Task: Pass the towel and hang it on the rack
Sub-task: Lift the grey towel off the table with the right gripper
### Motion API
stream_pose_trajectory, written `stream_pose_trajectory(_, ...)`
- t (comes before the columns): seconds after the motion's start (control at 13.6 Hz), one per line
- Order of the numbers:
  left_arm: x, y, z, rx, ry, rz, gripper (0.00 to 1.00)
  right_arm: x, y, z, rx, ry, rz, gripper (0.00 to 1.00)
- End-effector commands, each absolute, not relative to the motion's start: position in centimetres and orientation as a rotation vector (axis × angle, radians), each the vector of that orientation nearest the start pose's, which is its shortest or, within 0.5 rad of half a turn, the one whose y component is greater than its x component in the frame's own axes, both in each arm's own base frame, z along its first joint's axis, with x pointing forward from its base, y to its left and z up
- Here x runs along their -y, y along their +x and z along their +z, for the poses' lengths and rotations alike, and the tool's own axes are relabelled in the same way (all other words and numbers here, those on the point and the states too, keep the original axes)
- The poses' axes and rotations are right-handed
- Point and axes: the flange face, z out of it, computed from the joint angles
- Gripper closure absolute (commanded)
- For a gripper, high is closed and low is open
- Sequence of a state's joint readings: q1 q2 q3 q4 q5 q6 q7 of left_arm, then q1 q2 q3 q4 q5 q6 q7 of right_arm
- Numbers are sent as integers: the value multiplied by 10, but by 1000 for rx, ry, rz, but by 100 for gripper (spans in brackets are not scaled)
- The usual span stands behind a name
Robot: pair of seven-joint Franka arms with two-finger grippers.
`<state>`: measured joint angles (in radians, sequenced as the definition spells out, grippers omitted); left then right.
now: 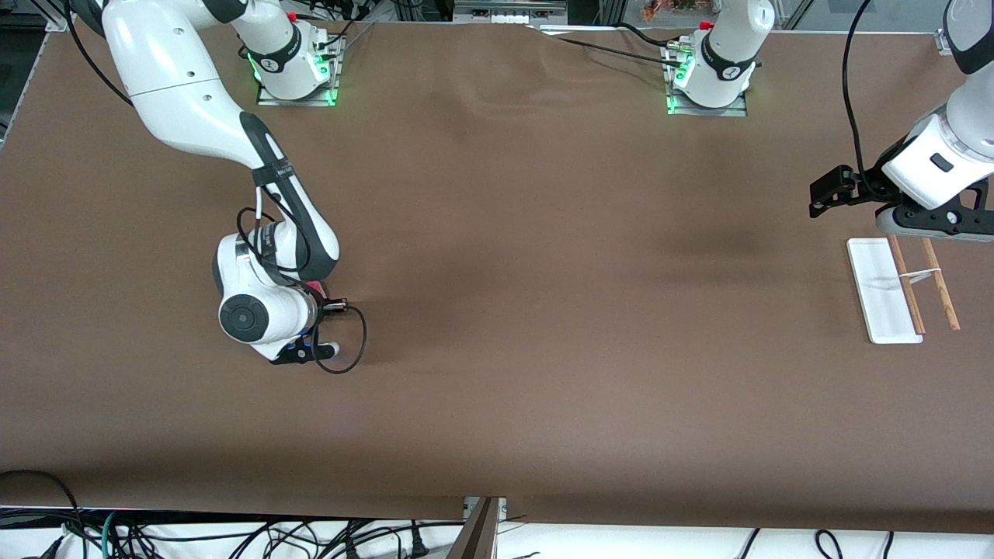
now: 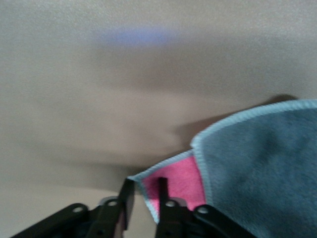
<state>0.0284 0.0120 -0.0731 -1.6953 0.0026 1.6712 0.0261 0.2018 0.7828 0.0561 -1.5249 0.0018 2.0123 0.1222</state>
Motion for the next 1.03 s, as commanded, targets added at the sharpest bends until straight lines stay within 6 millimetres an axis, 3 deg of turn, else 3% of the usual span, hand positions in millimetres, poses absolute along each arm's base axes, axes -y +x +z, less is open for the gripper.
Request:
stream_pose_trajectory(0.0,24,564,574,-127,-3148,60,0,-165,649,173,165,-3103,517,100)
stream_pose_trajectory(0.29,25,564,574,-129,-3148,60,0,-168,654,193,182,-3103,513,100)
stream_pose_trajectory(0.44,25,564,574,-129,-3148,60,0,-170,662,233,185,-3104,517,100)
stream_pose_trajectory(0.74,25,564,574,-132,-3148,60,0,-188,677,331,230,-3099,437,100)
stream_pose_trajectory(0.88,25,564,574,-132,-3148,60,0,-212,682,376,282,-3087,338,100)
stream_pose_trajectory(0.96,25,564,574,-132,-3148,58,0,-220,682,386,291,-3062,319,100)
